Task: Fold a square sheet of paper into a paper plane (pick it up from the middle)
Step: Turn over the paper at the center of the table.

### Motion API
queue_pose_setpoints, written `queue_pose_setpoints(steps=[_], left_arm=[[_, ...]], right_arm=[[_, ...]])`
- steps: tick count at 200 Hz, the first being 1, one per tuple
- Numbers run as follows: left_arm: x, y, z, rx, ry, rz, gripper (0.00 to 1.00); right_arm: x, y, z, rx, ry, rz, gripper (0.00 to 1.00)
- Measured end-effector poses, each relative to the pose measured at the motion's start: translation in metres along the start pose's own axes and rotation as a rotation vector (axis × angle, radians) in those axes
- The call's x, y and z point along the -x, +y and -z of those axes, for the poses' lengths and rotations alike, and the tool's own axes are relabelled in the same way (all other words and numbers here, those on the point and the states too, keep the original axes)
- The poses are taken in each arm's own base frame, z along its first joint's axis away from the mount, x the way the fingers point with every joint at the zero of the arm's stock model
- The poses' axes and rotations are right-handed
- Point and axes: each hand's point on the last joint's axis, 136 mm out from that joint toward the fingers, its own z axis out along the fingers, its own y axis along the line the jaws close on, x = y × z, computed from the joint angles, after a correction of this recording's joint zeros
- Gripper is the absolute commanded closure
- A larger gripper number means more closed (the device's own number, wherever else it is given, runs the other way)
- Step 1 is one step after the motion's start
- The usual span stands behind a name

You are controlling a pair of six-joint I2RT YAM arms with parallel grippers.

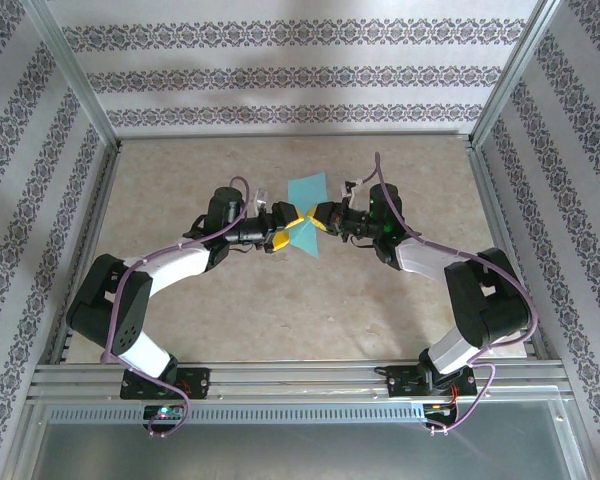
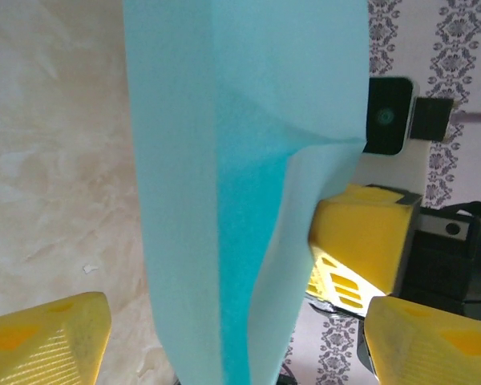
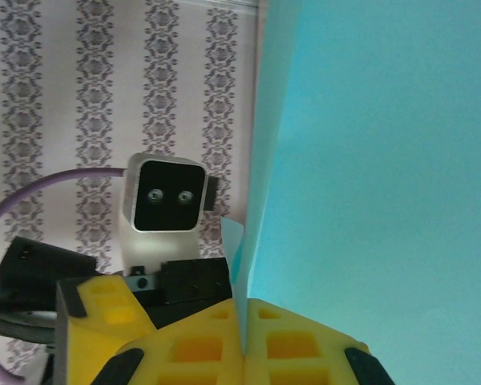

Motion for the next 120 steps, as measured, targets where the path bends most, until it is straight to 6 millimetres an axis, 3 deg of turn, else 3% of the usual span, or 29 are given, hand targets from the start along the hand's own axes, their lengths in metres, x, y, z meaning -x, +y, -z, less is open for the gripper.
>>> queue_pose_setpoints(steps=[24,70,120], left_arm=[[-0.002,-0.001,-0.001,-0.002,0.006,-0.004,0.25],[-0.002,-0.007,-0.001,-0.02,0.018,-0.016,0.5],[-0.002,-0.01,-0.001,-0.026,0.018,-0.02,0.73]], right_arm=[[-0.001,0.004,-0.001,0.021,0.012,-0.022,0.94],[-0.002,0.009,-0.001,0.049,0.02,-0.024,0.93],[-0.005,-0.004,0.001,0.03,0.026,-0.061,0.88]])
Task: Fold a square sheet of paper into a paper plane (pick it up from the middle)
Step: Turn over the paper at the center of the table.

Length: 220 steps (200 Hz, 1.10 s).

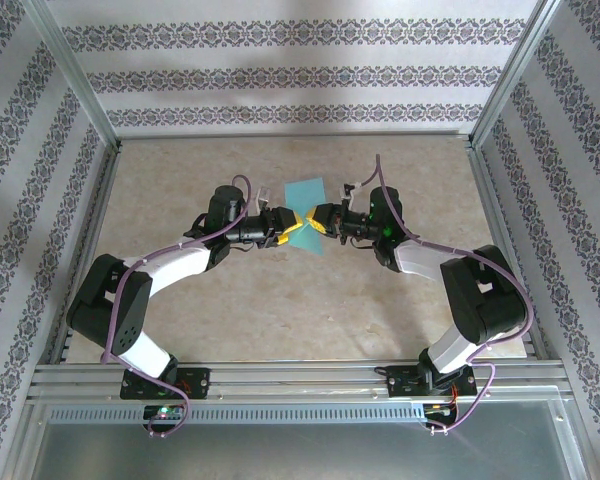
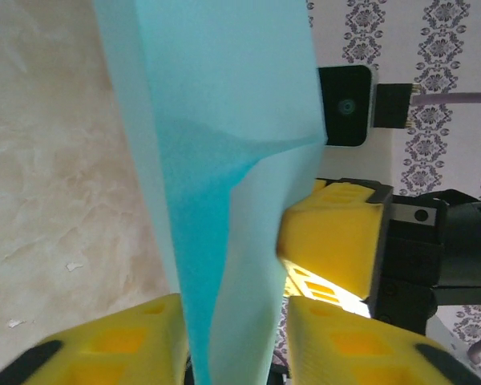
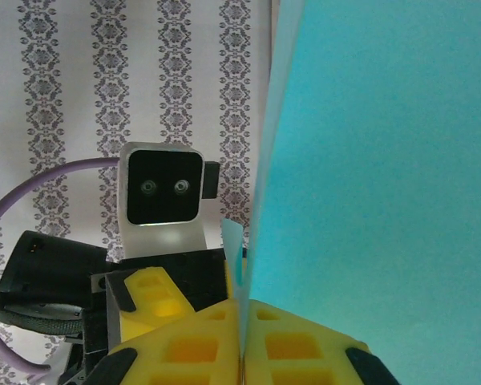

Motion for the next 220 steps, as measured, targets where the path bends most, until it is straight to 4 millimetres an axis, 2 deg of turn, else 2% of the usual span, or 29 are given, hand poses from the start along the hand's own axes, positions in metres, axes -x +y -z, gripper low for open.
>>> queue_pose_setpoints(steps=[23,34,73,113,141,169,195,220], left_arm=[[0.0,0.0,0.0,0.0,0.0,-0.007,0.88],[0.0,0.0,0.0,0.0,0.0,-0.006,0.92],[0.001,0.002,-0.001,0.009,0.001,-0.007,0.96],[0.007,0.019,0.003,0.127,-0.004,-0.027,0.97],[0.019,0.031,0.015,0.325,-0.032,-0.107,0.97],[0.038,0.034,0.044,0.597,-0.087,-0.239,0.97],[0.056,0.038,0.07,0.903,-0.117,-0.372,0.96],[0.059,0.059,0.083,1.207,-0.075,-0.476,0.97]], right_arm=[[0.0,-0.007,0.003,-0.01,-0.006,-0.011,0.79],[0.001,-0.011,0.004,-0.019,-0.01,-0.02,0.75],[0.001,-0.027,0.011,-0.075,-0.028,-0.022,0.58],[0.014,-0.035,0.04,-0.179,-0.12,0.041,0.43],[0.018,-0.043,0.064,-0.322,-0.187,0.123,0.31],[0.022,-0.04,0.087,-0.46,-0.253,0.236,0.22],[0.024,-0.04,0.107,-0.563,-0.306,0.312,0.18],[0.025,-0.047,0.119,-0.636,-0.33,0.336,0.17]])
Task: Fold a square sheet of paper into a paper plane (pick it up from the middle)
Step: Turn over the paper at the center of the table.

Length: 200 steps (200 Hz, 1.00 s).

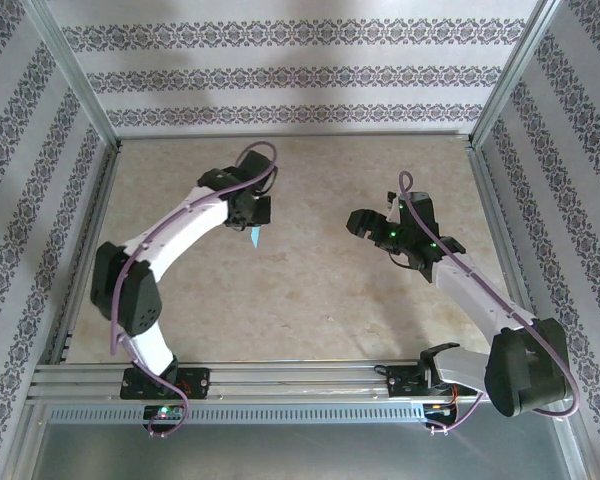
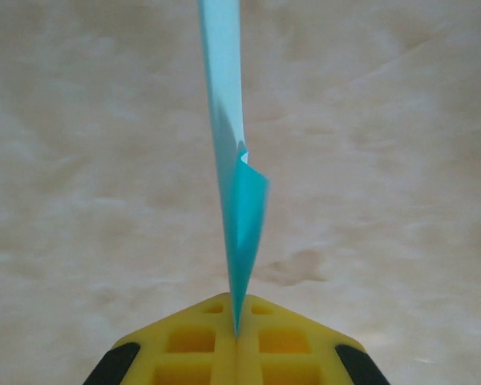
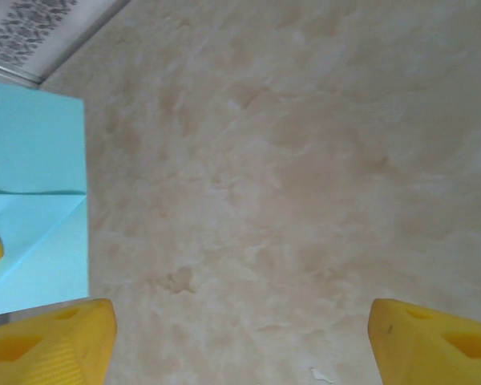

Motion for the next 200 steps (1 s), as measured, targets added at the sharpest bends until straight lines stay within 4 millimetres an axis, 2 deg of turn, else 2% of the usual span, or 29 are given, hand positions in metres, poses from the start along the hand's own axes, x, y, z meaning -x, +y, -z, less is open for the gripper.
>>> queue_pose_setpoints(steps=[26,50,71,86,108,135,156,175,200], left_arm=[[-0.014,0.004,-0.024,0.229,0.071,-0.141,0.96],[-0.024,-0.009,-0.047,0.346,0.118,-0.249,0.95],[-0.038,-0.029,-0.067,0.342,0.165,-0.296,0.86],[-0.051,-0.041,-0.078,0.302,0.214,-0.297,0.76],[-0.062,-0.058,-0.084,0.216,0.259,-0.27,0.67],[-0.059,-0.077,-0.079,0.06,0.263,-0.195,0.54],[-0.05,-0.075,-0.061,-0.058,0.232,-0.112,0.47],[-0.031,-0.058,-0.035,-0.143,0.159,-0.015,0.4],[-0.012,-0.018,-0.008,-0.206,0.036,0.13,0.29]], right_arm=[[-0.001,-0.008,0.001,-0.043,-0.003,0.009,0.17],[-0.001,-0.013,0.001,-0.065,-0.008,0.007,0.17],[-0.005,-0.023,0.0,-0.092,-0.02,-0.008,0.18],[-0.013,-0.036,-0.001,-0.122,-0.019,-0.036,0.18],[-0.024,-0.057,-0.002,-0.17,-0.011,-0.09,0.19],[-0.03,-0.062,-0.004,-0.175,-0.002,-0.116,0.21],[-0.033,-0.056,-0.014,-0.148,0.019,-0.118,0.23],[-0.047,-0.042,-0.032,-0.132,0.092,-0.086,0.24],[-0.076,0.0,-0.063,-0.07,0.212,-0.004,0.28]])
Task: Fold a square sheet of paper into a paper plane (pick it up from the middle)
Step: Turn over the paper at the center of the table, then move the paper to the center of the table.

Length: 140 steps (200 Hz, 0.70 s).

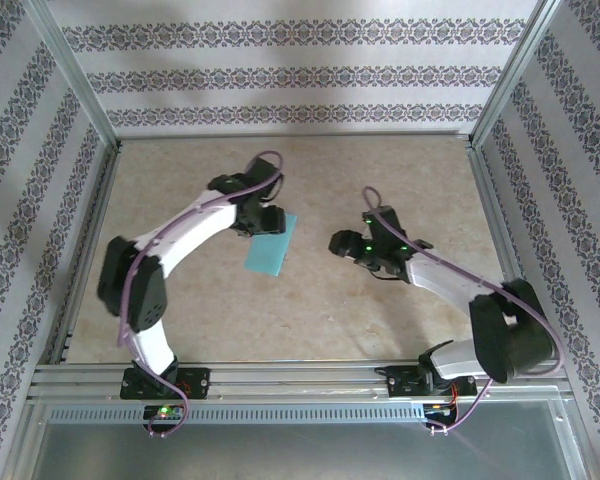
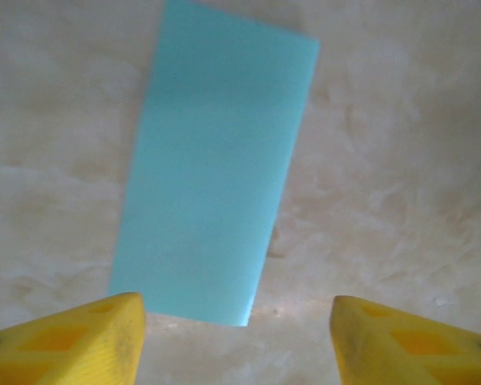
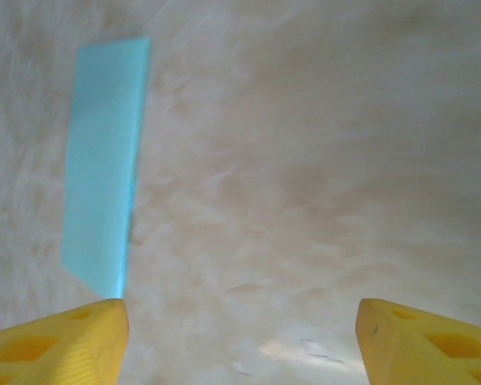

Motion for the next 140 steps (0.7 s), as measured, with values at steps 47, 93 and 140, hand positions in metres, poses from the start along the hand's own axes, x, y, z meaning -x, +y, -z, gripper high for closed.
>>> queue_pose_setpoints(steps=[47,93,140], left_arm=[[-0.008,0.08,0.015,0.023,-0.096,0.222,0.13],[-0.017,0.105,0.019,0.009,-0.126,0.299,0.0],[-0.013,0.101,0.022,-0.031,-0.14,0.305,0.0]], right_arm=[[-0.036,0.087,-0.06,0.116,0.16,0.113,0.41],[-0.058,0.12,-0.111,0.141,0.262,0.138,0.44],[-0.069,0.106,-0.128,0.079,0.322,0.148,0.44]])
